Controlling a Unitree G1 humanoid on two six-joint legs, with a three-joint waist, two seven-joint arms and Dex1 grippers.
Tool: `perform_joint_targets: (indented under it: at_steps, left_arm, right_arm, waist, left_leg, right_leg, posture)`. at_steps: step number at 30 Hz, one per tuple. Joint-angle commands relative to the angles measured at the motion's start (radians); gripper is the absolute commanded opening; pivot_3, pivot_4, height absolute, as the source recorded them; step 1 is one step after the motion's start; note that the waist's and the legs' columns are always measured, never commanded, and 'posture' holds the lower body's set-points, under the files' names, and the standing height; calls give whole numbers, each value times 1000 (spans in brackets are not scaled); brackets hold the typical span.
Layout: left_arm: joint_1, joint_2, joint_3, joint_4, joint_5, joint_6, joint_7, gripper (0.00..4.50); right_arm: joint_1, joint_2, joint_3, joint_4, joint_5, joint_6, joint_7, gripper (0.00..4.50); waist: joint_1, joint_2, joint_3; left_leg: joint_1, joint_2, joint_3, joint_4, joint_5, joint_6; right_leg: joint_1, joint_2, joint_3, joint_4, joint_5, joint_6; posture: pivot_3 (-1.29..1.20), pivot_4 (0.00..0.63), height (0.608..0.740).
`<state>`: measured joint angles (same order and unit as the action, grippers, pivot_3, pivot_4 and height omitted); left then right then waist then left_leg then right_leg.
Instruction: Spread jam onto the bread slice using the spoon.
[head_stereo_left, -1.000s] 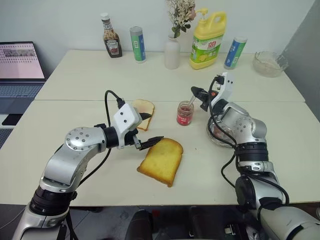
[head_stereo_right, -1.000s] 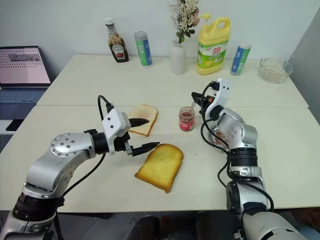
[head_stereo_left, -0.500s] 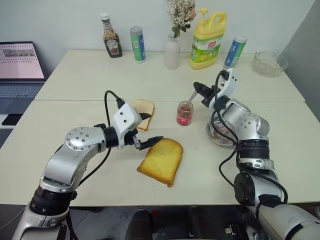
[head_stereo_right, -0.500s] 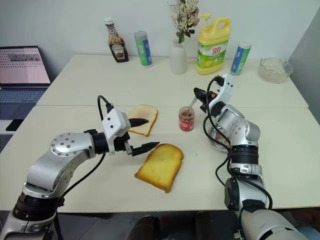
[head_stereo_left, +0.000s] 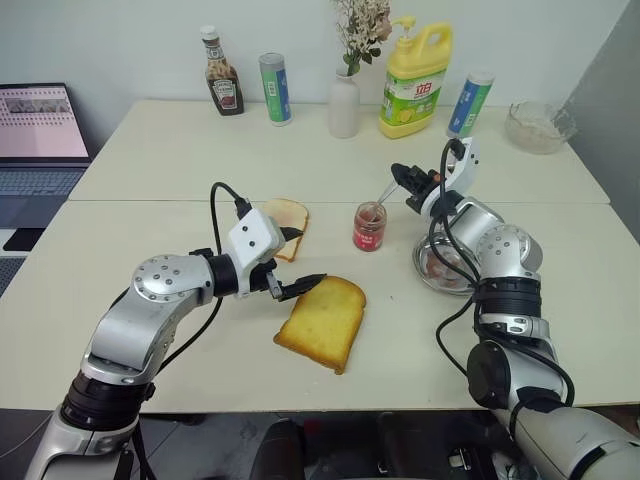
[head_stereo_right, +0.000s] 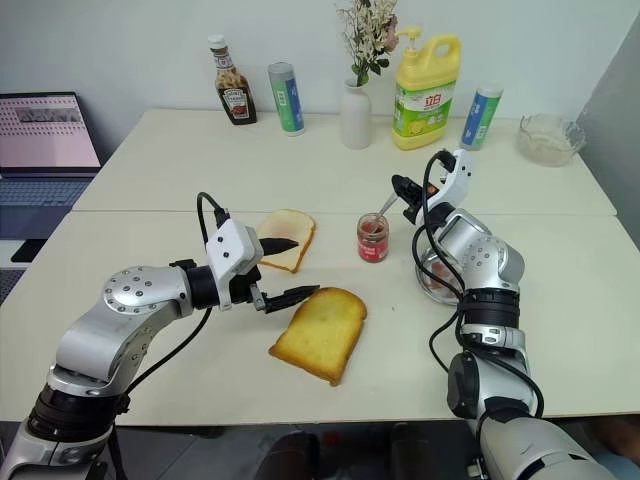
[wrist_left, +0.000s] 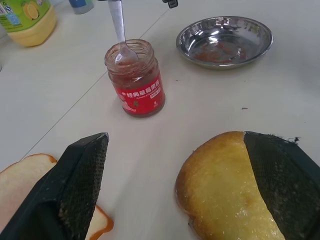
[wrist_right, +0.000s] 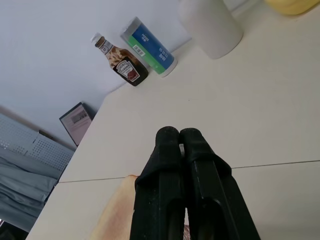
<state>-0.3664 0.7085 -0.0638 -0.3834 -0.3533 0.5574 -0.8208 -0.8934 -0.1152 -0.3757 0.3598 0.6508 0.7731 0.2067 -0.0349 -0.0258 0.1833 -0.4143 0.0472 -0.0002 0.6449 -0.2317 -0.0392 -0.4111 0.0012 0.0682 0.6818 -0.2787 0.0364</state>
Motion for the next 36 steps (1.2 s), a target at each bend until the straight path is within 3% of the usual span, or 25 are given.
perform_joint_targets:
  at_steps: [1,26,36]
  left_arm:
    - [-13,-4,5,-14,2,-22,-5,4500]
    - [-19,-6,5,4,8,-42,-7,4500]
    - [0,-38,89,6,-71,-33,0,4500]
  right_arm:
    - [-39,-11,-22,-22,37,8,-6,42]
    - [-68,-42,-130,-21,169,86,-90,42]
    - [-55,-41,-174,-25,239,114,-133,42]
  waist:
    - [0,0,0]
    - [0,0,0]
    - [0,0,0]
  left_leg:
    - [0,0,0,0,0,0]
    - [-1,0,0,0,0,0]
    - [-1,0,0,0,0,0]
  right_leg:
    - [0,0,0,0,0,0]
    - [0,0,0,0,0,0]
    - [0,0,0,0,0,0]
  posture:
    - [0,150,740]
    - [0,150,740]
    - [0,150,740]
